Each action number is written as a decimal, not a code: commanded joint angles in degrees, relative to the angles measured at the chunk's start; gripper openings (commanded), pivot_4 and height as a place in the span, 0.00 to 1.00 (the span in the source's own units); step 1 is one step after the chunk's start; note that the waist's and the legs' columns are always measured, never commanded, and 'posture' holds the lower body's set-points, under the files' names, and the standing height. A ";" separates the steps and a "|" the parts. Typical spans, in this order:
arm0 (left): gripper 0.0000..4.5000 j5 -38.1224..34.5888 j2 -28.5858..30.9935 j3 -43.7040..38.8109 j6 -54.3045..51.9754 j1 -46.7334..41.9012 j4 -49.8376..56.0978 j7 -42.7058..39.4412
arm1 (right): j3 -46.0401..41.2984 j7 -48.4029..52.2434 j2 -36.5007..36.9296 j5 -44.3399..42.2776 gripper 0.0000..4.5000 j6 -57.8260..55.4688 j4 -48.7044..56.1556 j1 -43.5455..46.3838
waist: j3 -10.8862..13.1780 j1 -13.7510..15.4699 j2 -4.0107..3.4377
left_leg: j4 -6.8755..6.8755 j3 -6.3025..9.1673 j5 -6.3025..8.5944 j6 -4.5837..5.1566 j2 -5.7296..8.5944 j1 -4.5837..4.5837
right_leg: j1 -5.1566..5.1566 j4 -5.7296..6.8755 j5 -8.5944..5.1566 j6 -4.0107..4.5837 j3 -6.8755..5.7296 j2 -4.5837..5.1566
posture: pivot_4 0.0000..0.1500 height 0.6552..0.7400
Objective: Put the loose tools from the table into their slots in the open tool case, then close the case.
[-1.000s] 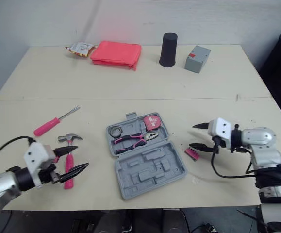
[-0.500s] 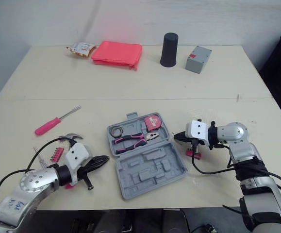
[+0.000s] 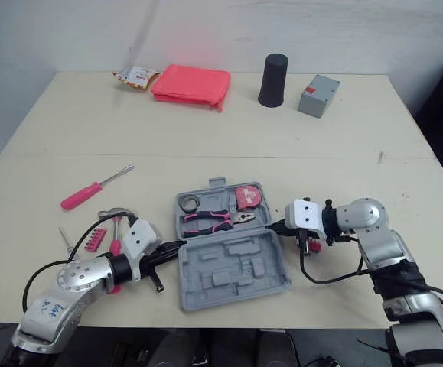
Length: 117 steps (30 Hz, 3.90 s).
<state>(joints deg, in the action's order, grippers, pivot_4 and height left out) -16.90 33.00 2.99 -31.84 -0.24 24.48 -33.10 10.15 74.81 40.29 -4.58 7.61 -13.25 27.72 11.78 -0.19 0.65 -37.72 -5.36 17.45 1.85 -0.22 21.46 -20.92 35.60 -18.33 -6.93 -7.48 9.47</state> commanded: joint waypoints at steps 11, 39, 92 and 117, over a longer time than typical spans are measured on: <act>0.02 2.44 4.04 -2.23 5.67 -4.54 -7.86 -4.30 | -0.55 -0.95 0.77 -2.17 0.02 -5.30 10.72 -3.01 | 0.00 0.08 0.00 | 0.03 -0.05 0.05 -0.01 -0.02 0.01 | -0.03 -0.02 0.00 0.00 -0.11 -0.02 | 1.00 1.00; 0.99 -8.73 18.23 -70.33 30.01 26.00 -54.88 -13.44 | -24.64 -5.43 22.69 -5.26 1.00 23.70 -49.74 -2.48 | 0.03 -1.73 -0.01 | 0.19 -0.54 0.53 -0.13 -0.07 0.17 | -0.51 -0.20 0.01 0.00 -0.09 0.14 | 1.00 1.00; 0.99 -10.70 -28.49 -34.95 -28.06 14.04 29.08 58.69 | -13.99 17.68 -6.01 -29.60 1.00 11.12 -10.37 0.38 | -0.02 0.32 0.06 | -0.21 -0.76 0.43 -0.10 -0.69 0.09 | -0.43 -0.16 0.20 0.35 0.69 -0.84 | 1.00 1.00; 0.99 -4.57 -30.71 -38.22 -36.57 9.15 25.42 51.53 | -10.02 17.69 -3.36 -32.86 1.00 18.29 -17.17 -0.39 | -0.02 0.34 0.06 | -0.24 -0.82 0.49 -0.23 -0.89 0.09 | -0.46 -0.21 0.24 0.43 0.79 -0.87 | 1.00 1.00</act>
<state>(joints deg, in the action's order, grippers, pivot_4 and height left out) -22.09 1.41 -35.48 -69.17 9.04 50.72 20.08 -0.09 89.51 35.88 -35.51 24.15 -30.99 27.53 11.76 0.15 0.70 -37.96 -6.18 17.94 1.62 -1.11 21.55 -21.38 35.39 -18.09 -6.50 -6.69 8.59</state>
